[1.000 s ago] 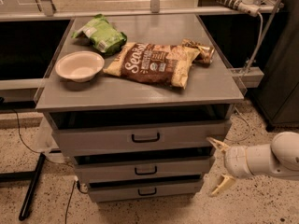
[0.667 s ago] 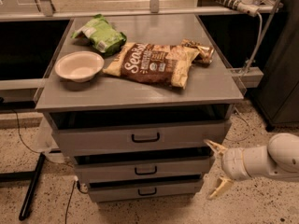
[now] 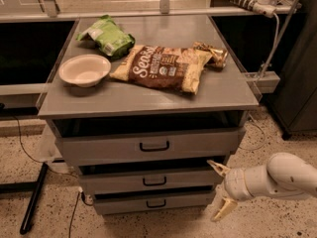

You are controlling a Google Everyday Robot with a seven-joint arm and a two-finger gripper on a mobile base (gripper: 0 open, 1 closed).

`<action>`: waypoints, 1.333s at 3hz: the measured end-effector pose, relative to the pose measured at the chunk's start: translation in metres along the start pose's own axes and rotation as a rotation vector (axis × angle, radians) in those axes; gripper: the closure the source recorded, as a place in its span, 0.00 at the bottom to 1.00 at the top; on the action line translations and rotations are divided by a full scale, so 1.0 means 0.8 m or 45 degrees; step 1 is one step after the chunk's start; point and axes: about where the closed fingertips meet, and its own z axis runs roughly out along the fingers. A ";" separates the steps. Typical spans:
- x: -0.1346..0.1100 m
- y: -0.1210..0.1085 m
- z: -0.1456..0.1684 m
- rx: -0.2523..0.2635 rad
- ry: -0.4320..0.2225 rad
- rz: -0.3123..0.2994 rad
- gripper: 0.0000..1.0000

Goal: Open middle drawer

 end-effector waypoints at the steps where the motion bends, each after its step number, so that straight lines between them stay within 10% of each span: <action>1: 0.023 -0.006 0.028 0.036 -0.013 -0.033 0.00; 4: 0.049 -0.030 0.077 0.087 -0.054 -0.073 0.00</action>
Offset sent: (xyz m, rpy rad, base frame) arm 0.0606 -0.0027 -0.0855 0.0840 -0.1399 -0.0177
